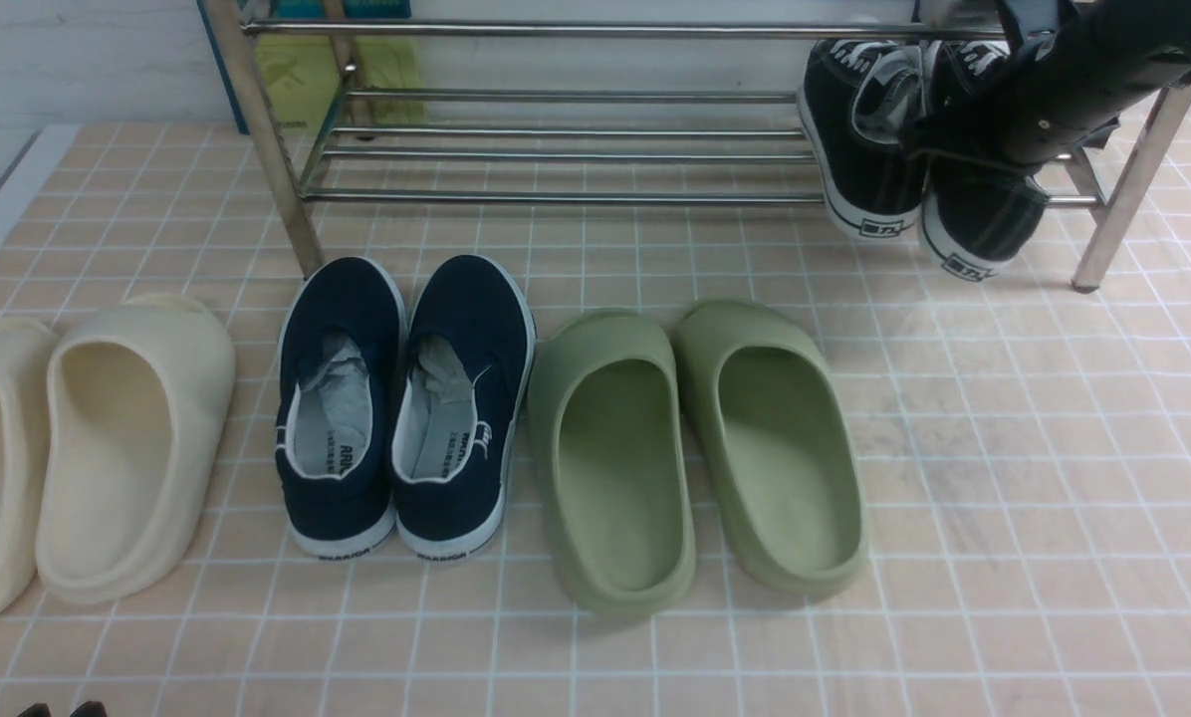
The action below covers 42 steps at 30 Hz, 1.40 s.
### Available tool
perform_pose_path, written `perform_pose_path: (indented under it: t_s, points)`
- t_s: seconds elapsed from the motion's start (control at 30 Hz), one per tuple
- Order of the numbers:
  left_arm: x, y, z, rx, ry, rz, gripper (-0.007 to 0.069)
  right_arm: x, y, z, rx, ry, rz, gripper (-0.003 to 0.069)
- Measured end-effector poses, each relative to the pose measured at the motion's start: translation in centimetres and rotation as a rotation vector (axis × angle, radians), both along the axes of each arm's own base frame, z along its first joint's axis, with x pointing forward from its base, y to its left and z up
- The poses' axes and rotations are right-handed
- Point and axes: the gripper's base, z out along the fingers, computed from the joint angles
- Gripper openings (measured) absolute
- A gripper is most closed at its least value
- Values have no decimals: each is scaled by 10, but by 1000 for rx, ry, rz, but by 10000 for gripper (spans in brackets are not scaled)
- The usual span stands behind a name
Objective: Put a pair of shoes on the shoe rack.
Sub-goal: Use the right arm to put a shoe into the shoe rack
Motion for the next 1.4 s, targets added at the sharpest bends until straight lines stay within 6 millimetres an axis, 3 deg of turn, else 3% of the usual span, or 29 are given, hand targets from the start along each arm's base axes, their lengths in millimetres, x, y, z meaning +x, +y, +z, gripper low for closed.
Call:
perform_pose_path:
  t_s: [0.37,0.73,0.87,0.93,1.03,1.07,1.1,1.2,1.3,1.4]
  points:
    - [0,0,0,0,0,0,239,14,-13,-1,-105,-126,-15,6]
    - [0,0,0,0,0,0,239,18,-15,-17,-152,-79,1,11]
    - [0,0,0,0,0,0,239,19,-14,-19,-154,-81,3,53]
    - [0,0,0,0,0,0,239,21,-14,-15,-154,-104,1,109]
    - [0,0,0,0,0,0,239,22,-14,-2,-153,-141,-2,262]
    - [0,0,0,0,0,0,239,23,-14,0,-153,-146,-2,272]
    - [0,0,0,0,0,0,239,23,-14,7,-153,-148,-1,351]
    - [0,0,0,0,0,0,239,20,-14,21,-155,-121,5,447]
    - [0,0,0,0,0,0,239,15,-14,39,-160,-78,15,459]
    - [0,0,0,0,0,0,239,4,-15,62,-162,-33,28,363]
